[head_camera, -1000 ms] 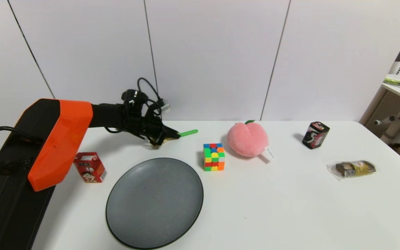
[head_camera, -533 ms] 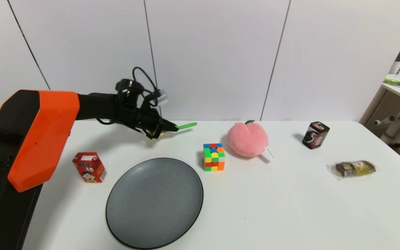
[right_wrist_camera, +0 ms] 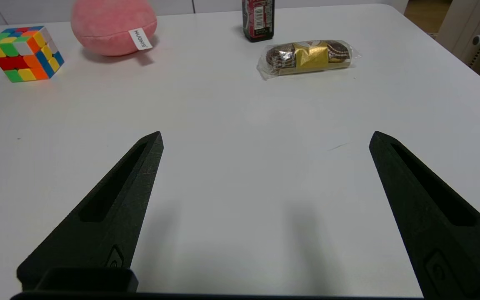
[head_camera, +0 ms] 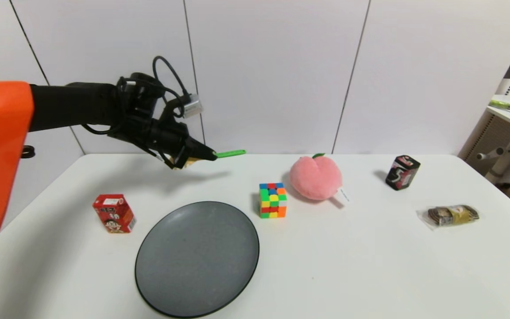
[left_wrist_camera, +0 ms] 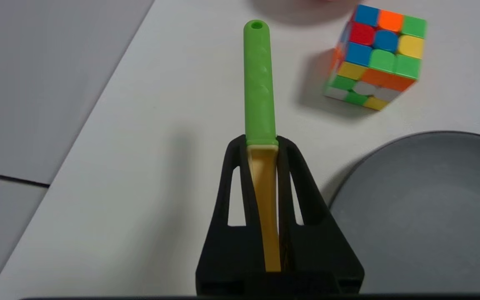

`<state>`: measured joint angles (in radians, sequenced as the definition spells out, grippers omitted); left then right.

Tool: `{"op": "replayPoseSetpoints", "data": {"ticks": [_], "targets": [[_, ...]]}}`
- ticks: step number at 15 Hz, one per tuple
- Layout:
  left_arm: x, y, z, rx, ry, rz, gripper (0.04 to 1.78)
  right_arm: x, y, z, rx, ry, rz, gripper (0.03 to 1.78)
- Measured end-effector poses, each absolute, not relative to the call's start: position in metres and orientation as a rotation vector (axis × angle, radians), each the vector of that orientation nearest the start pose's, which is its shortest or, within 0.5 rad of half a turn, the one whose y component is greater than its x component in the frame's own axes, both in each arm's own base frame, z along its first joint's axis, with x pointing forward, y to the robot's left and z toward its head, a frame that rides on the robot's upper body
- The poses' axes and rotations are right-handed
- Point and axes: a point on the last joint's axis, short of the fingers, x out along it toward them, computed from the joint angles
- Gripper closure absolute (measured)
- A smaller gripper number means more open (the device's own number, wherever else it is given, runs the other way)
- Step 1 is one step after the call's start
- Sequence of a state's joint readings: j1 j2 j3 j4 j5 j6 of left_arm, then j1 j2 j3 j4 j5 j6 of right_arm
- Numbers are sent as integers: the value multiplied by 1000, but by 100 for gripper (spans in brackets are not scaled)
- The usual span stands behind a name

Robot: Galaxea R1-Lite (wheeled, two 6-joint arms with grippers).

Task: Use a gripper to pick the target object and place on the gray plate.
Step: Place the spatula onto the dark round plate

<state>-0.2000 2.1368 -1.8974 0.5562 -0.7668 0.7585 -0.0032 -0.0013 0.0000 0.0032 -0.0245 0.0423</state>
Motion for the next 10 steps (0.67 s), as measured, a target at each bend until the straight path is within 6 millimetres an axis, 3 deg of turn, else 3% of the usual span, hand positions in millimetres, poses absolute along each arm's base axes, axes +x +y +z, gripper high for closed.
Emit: {"op": "replayPoseSetpoints", "data": {"ticks": [4,10], "targets": [[362,-89,219,471,466,-1172,166,-23,0,75,43,1,-27,10],[311,-81,198,504,565,-1224,166,-23,0,75,42,1,-28,10]]}}
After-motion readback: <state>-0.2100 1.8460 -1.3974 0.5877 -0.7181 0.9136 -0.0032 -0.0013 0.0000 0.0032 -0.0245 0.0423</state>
